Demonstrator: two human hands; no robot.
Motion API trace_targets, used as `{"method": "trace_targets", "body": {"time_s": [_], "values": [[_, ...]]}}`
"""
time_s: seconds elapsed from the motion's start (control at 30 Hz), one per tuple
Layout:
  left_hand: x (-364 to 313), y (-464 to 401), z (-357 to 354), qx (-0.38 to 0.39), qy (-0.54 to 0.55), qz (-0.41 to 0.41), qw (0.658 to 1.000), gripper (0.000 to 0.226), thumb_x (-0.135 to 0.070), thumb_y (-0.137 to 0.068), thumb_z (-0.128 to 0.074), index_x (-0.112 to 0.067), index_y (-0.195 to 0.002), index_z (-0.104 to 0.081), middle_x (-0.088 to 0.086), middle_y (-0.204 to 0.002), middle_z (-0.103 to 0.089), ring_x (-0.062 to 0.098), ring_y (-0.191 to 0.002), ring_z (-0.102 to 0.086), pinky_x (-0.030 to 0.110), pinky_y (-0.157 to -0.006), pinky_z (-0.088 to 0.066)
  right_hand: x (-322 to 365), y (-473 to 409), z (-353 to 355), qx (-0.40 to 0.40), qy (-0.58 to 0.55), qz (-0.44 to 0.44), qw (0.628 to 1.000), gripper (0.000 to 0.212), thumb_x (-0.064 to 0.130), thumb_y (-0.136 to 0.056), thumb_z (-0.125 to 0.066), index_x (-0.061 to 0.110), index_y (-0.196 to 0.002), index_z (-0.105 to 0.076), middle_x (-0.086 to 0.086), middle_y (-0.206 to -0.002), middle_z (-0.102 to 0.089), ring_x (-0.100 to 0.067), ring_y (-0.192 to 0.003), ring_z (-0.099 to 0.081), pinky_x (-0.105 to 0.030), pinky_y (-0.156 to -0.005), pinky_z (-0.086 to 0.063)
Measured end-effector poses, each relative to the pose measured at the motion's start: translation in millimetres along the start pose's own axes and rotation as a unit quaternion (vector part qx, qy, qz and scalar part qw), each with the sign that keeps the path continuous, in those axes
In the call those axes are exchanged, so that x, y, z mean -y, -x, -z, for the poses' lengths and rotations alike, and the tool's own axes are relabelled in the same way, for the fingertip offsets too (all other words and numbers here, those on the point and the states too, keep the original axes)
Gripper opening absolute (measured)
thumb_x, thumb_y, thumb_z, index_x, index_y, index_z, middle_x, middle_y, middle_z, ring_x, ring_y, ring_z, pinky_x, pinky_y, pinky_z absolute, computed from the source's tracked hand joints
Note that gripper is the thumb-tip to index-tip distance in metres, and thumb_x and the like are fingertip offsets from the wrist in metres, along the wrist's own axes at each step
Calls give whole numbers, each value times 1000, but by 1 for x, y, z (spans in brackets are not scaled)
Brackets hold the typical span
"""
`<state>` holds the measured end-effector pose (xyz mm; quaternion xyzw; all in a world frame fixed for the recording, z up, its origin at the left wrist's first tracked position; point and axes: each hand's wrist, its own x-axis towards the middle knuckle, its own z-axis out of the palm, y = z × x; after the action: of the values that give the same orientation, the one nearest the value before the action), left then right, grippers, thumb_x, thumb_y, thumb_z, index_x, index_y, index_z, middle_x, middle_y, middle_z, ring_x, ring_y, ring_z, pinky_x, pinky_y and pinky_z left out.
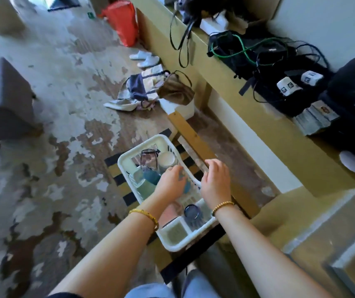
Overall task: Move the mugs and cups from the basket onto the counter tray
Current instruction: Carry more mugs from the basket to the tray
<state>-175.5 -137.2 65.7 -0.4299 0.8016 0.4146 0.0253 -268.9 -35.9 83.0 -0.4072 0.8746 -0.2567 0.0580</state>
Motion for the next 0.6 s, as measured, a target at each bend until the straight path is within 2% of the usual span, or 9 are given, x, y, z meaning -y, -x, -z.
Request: {"method": "trace_targets", "body": {"time_s": [0.17,0.33,0.4,0.5,0.6], "values": [[47,-12,13,-13,5,99,995,38,-20,-94,-44,-13,-131,-44,13,-131,-51,28,-116,-52,35,-92,-43,11,-21,-46,137,-13,14,990,38,8,-93,-43,6,-131,-44,-12,-134,-44,-25,-123,-40,-36,-106,-37],[83,-19,8,0,28,173,985,48,-17,-93,-43,-8,-139,-34,15,-139,-44,28,-121,-49,32,-92,-42,9,-39,-90,304,-2,16,953,46,13,-95,-41,10,-140,-32,-11,-143,-34,-25,-131,-34,-37,-109,-33],[95,-22,3,11,46,205,978,52,-16,-91,-44,-9,-141,-31,16,-137,-45,28,-112,-54,30,-78,-47,3,-44,-106,354,7,16,935,47,15,-96,-41,11,-141,-29,-11,-144,-33,-25,-132,-33,-37,-110,-32],[109,-29,-6,20,77,248,966,58,-15,-87,-47,-11,-142,-27,15,-128,-48,23,-90,-56,24,-57,-43,-7,-50,-128,413,33,17,910,49,19,-97,-40,14,-143,-25,-10,-146,-30,-25,-133,-33,-38,-109,-33],[121,-37,-15,11,105,283,953,67,-12,-84,-50,-13,-145,-22,15,-132,-46,25,-97,-58,23,-61,-43,-15,-55,-149,457,67,26,886,50,24,-97,-40,16,-144,-22,-8,-147,-29,-25,-133,-34,-40,-107,-35]]}}
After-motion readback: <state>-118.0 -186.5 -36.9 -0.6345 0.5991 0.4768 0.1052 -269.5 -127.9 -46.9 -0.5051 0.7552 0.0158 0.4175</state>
